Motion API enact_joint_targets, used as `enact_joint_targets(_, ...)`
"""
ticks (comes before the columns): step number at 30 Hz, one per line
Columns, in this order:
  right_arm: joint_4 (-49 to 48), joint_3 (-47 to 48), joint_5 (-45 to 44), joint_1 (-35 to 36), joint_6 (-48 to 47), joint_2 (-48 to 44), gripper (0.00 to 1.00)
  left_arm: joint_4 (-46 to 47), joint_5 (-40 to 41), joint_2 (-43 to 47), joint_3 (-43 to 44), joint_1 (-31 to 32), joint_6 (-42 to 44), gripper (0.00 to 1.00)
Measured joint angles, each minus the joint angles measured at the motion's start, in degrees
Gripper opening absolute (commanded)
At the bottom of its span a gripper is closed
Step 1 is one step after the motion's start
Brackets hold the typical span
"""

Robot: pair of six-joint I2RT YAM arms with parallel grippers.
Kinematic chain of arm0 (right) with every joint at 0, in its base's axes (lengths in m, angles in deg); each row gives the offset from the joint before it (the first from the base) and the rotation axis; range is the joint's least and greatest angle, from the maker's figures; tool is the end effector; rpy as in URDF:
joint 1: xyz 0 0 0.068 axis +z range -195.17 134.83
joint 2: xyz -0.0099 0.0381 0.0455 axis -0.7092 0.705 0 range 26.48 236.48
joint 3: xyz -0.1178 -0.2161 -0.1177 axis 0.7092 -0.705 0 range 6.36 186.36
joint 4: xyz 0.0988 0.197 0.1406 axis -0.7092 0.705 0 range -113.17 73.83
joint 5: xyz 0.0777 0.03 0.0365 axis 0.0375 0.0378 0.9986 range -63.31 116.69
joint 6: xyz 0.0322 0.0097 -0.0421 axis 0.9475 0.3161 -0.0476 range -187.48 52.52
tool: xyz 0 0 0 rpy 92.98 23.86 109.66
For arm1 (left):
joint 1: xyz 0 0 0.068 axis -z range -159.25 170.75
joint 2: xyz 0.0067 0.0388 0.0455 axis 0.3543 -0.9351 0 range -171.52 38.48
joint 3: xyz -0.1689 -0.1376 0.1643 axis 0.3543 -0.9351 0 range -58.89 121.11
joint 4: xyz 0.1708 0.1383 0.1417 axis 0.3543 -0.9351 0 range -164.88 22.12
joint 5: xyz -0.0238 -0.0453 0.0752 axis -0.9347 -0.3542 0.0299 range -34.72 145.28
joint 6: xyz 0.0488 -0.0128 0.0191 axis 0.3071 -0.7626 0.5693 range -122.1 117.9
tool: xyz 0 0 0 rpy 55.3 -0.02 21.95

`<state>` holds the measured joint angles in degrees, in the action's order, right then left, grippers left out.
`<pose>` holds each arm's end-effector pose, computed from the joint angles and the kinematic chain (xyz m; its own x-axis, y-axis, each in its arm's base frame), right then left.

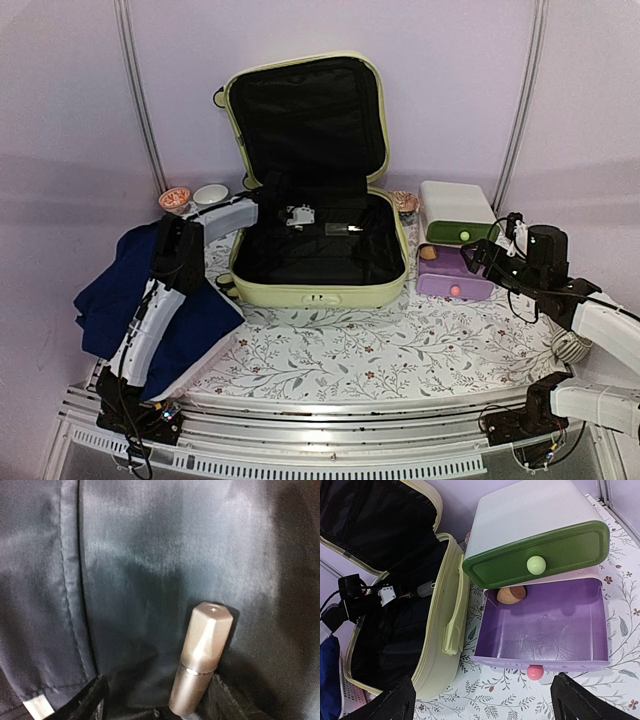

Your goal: Open, take out, and arrange the luggage

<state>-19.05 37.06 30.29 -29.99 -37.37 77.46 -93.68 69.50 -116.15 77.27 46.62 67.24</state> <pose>0.1965 0.0555 0.2448 -0.5038 0.3821 -0.7747 -0.0738 0.8745 0.4794 0.5327 -0.2486 0.1302 0.0262 0.9954 -0.0921 0.6811 0.0497 0.7305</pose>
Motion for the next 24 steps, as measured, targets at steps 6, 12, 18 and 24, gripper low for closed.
enact_joint_targets(6,-0.02,0.00,0.04,0.00,0.66,0.81,0.96,3.56,0.72,-2.25,0.44,-0.13,2.54,0.25)
enact_joint_targets(12,-0.22,0.00,0.46,0.00,1.03,2.10,0.96,8.50,2.99,-2.93,-0.57,-0.15,4.55,0.17)
enact_joint_targets(18,-0.52,0.13,1.36,0.02,1.66,5.29,0.97,16.28,5.95,2.80,-12.76,0.33,5.01,0.13)
enact_joint_targets(24,3.58,4.48,-1.14,0.00,0.57,13.77,0.90,22.12,8.39,13.77,-28.46,2.08,3.80,0.15)
